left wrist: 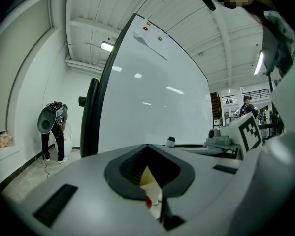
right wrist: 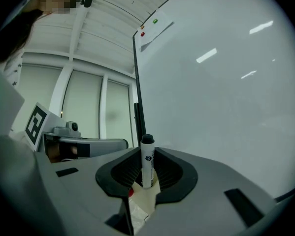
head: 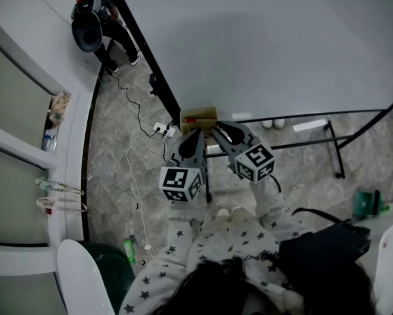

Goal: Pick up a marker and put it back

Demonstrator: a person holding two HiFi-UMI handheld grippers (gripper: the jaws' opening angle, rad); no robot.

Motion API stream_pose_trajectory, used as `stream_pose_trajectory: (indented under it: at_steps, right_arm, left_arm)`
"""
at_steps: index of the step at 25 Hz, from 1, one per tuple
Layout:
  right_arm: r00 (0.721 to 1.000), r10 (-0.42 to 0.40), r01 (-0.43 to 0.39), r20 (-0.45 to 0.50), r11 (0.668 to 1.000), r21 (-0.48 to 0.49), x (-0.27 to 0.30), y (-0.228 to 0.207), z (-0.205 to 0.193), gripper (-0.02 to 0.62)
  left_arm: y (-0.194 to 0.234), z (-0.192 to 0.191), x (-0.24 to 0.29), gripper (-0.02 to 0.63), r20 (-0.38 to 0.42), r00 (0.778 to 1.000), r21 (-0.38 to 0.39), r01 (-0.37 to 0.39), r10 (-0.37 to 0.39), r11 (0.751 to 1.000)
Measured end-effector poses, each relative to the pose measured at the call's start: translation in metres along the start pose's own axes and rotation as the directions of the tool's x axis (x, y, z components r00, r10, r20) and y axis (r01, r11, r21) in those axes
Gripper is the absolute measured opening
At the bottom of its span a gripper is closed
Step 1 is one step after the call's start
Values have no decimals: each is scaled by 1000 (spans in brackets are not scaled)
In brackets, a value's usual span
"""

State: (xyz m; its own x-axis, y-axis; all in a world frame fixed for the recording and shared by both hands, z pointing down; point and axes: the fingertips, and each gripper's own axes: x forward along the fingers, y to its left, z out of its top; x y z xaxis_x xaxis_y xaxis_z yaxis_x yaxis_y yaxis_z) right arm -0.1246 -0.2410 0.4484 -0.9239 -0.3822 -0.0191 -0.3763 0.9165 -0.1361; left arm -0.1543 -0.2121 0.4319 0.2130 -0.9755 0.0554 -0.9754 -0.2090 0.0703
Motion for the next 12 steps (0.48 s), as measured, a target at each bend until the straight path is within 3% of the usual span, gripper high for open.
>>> stream_pose_trajectory:
  at_steps: [12]
  right_arm:
    - [998,26,-27,59,1000,15,-8,4,66,83]
  left_arm:
    - [-22,51,1,2,36,995,20,93,-94,995]
